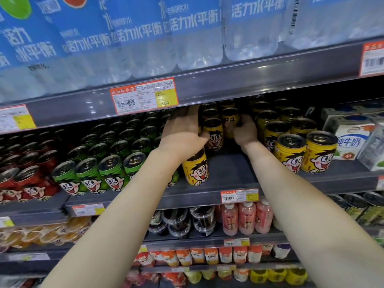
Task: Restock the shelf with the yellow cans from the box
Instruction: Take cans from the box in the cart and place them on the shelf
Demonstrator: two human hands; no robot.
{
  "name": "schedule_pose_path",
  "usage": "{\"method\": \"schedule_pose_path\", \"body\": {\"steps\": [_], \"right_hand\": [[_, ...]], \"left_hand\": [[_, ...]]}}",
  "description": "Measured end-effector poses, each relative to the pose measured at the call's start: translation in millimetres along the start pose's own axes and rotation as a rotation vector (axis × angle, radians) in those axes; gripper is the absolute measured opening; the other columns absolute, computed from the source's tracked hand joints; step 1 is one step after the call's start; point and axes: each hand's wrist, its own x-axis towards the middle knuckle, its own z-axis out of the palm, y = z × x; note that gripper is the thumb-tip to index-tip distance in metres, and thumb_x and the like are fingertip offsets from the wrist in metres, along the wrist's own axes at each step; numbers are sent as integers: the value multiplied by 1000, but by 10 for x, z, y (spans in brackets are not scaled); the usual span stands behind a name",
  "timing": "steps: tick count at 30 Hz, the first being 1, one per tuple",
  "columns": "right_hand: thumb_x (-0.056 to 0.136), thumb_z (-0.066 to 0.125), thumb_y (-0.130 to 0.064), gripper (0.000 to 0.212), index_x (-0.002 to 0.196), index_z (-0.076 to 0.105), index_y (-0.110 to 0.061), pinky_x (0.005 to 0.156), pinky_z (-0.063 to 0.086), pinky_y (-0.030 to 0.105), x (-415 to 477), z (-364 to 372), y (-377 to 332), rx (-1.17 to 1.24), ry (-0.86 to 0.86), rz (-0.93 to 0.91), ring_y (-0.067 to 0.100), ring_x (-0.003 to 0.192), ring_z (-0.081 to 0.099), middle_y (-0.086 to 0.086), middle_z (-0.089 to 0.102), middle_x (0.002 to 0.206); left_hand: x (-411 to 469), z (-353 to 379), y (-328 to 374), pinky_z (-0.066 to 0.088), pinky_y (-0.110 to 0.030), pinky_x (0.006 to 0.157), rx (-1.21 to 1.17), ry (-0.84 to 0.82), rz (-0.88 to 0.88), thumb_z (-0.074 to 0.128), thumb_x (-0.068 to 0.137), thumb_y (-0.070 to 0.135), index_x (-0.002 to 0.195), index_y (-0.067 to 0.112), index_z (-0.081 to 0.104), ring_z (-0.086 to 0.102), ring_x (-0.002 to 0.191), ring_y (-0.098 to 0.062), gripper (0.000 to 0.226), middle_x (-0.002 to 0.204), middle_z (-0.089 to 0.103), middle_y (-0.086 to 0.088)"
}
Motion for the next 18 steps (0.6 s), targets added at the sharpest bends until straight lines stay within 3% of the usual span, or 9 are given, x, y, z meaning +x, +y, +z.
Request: {"method": "schedule_pose_path", "body": {"steps": [3,11,15,18], "right_hand": [[89,72,-19,47,134,57,-12,103,49,49,43,22,-5,11,-23,-8,25,116,61,10,66,125],[94,67,-19,46,138,54,-15,102,48,43,-11,25,-17,-5,-63,3,22,116,59,8,65,128],[93,60,-10,56,147,45,-9,110,42,44,-138,-14,-115,-73,-6,103,33,133,50,14,55,142],[90,54,-4,44,133,58,-11,105,47,38,-425,-101,-267,-149,26,53,34,125,57,13,63,132]], "left_hand": [[44,14,-48,47,-42,102,42,-19,-3,60,97,44,151,19,35,60,117,-34,64,129,63,-11],[48,59,-95,44,-41,106,5,29,9,61,96,41,156,22,31,52,131,-35,69,147,52,-11],[13,27,-52,47,-40,101,-18,-7,5,59,98,38,155,23,32,57,124,-35,65,141,58,-11],[-43,5,-5,50,-43,98,-106,-2,-14,60,96,35,149,20,40,59,117,-38,59,128,64,-13]]}}
